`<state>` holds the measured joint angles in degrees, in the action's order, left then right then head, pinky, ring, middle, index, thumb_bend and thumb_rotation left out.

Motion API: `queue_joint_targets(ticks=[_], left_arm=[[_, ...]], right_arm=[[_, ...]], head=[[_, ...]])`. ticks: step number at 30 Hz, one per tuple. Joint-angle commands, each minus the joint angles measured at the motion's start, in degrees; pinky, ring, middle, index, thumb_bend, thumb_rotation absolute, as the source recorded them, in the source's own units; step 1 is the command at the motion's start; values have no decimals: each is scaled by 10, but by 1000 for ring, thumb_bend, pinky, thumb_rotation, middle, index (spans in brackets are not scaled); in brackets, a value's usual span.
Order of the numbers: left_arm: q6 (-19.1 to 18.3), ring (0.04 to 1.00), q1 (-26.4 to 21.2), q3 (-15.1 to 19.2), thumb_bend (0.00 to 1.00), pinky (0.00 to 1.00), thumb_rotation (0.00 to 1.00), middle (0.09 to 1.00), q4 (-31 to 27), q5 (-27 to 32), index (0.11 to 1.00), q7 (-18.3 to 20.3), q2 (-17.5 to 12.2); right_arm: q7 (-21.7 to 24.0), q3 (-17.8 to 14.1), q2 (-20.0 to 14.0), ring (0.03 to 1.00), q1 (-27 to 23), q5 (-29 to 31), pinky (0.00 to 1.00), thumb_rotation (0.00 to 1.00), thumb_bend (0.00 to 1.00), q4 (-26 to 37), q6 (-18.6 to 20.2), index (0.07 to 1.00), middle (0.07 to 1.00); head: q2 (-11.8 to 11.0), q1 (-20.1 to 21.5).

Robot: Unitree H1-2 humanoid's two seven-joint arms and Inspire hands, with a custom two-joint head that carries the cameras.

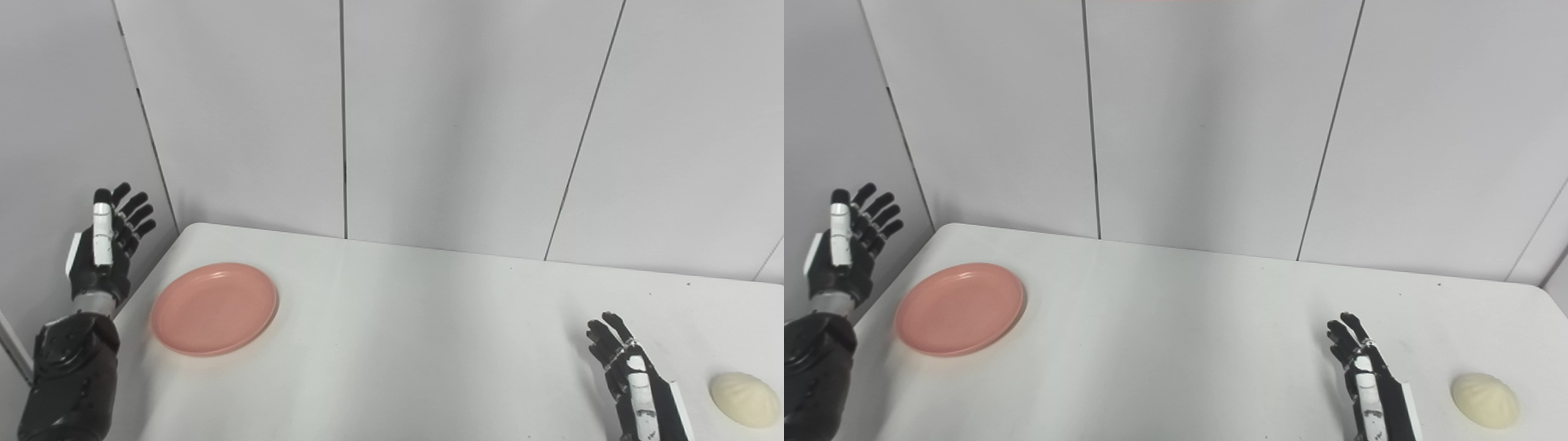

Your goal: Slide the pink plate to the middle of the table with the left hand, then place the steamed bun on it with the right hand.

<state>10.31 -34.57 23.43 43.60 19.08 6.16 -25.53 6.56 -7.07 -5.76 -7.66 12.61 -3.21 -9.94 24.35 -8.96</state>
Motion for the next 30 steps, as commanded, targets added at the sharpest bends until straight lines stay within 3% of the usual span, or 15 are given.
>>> queue_joint_targets(ticks=[1, 5, 12, 21, 30], left_arm=[[29, 852, -30, 2, 831, 846, 935, 837, 2, 3, 891, 6, -27], [32, 853, -20, -4, 807, 809, 942, 855, 20, -5, 906, 5, -25], [12, 842, 8, -14, 793, 811, 940, 845, 2, -10, 904, -12, 7], [-1, 844, 29, -43, 749, 824, 933, 838, 2, -11, 904, 1, 32], [-13, 817, 41, -72, 780, 782, 908, 812, 5, -25, 902, 8, 43]], right_arm=[[3, 1, 5, 874, 17, 4, 912, 861, 774, -21, -11, 855, 837], [3, 0, 5, 872, 17, 6, 914, 856, 781, -22, -10, 849, 835], [4, 2, 5, 875, 19, 7, 916, 850, 782, -16, -9, 851, 845], [4, 4, 5, 873, 17, 9, 915, 834, 759, -12, -3, 847, 848], [1, 5, 6, 864, 20, 4, 906, 839, 759, 0, 2, 836, 839]], head=[[1, -1], [4, 0], [10, 2], [14, 5], [22, 9]])
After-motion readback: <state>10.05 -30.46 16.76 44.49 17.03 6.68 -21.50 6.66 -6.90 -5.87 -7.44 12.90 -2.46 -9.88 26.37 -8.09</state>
